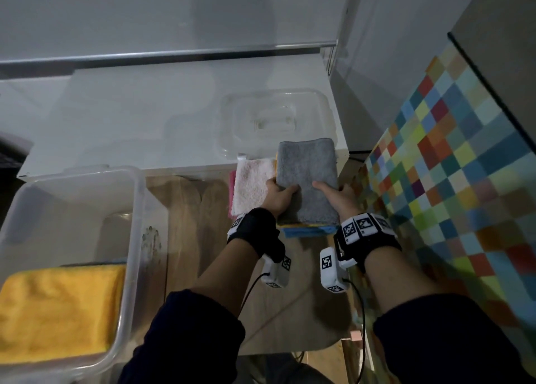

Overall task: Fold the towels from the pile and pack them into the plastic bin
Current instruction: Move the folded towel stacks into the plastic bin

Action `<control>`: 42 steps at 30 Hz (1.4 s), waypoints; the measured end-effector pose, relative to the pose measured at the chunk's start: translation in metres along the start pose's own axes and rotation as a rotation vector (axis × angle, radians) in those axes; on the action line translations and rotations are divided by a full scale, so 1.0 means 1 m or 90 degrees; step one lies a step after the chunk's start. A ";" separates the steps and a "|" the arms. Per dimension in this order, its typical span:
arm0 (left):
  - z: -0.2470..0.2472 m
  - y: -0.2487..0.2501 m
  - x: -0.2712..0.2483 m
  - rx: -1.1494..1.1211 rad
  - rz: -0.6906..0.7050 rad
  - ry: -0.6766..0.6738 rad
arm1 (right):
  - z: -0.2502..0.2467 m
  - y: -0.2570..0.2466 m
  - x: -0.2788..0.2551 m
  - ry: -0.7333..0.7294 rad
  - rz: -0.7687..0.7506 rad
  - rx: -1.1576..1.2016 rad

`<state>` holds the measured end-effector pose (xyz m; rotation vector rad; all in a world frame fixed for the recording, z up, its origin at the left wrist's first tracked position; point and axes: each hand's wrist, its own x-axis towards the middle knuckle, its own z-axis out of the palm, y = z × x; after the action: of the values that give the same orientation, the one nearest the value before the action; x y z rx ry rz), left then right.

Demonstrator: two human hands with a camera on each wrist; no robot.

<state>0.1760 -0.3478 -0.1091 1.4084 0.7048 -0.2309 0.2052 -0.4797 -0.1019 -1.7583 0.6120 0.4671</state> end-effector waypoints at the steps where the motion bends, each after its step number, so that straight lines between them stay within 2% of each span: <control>1: 0.000 -0.001 0.001 -0.001 -0.002 -0.002 | 0.001 0.001 -0.002 0.011 -0.016 -0.023; 6: 0.001 -0.003 -0.002 0.008 0.015 -0.006 | 0.003 -0.003 -0.007 0.045 -0.098 -0.104; 11: -0.004 -0.001 -0.002 -0.007 0.011 -0.019 | 0.001 -0.014 -0.012 -0.019 -0.037 -0.023; 14: -0.010 0.015 -0.013 -0.032 0.022 -0.059 | -0.004 -0.025 -0.019 -0.035 -0.037 0.034; 16: -0.023 0.033 -0.020 -0.042 0.074 -0.062 | -0.005 -0.041 -0.028 -0.044 -0.071 0.040; 19: -0.062 0.070 -0.036 0.035 0.227 0.024 | -0.004 -0.068 -0.050 -0.081 -0.183 -0.061; 21: -0.099 0.099 -0.055 0.088 0.337 0.047 | 0.003 -0.088 -0.073 -0.143 -0.277 -0.168; 23: -0.137 0.122 -0.074 0.177 0.397 0.015 | 0.016 -0.106 -0.099 -0.232 -0.349 -0.245; 25: -0.175 0.136 -0.094 0.249 0.369 -0.042 | 0.036 -0.121 -0.124 -0.336 -0.381 -0.292; 29: -0.252 0.135 -0.124 0.309 0.225 -0.136 | 0.088 -0.137 -0.166 -0.515 -0.401 -0.356; 31: -0.286 0.125 -0.135 0.295 0.183 -0.161 | 0.117 -0.140 -0.188 -0.565 -0.396 -0.373; 35: -0.349 0.106 -0.157 0.194 0.137 -0.125 | 0.182 -0.137 -0.220 -0.627 -0.305 -0.345; 37: -0.378 0.101 -0.163 0.153 0.108 -0.082 | 0.210 -0.135 -0.230 -0.652 -0.224 -0.358; 39: -0.406 0.092 -0.163 0.135 0.081 -0.020 | 0.228 -0.132 -0.230 -0.663 -0.095 -0.403; 42: -0.446 0.076 -0.150 0.054 0.034 0.025 | 0.243 -0.122 -0.216 -0.701 0.033 -0.347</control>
<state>-0.0386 0.0514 0.0389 1.5139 0.6955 -0.1943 0.1119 -0.1845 0.0558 -1.6404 -0.2918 1.5909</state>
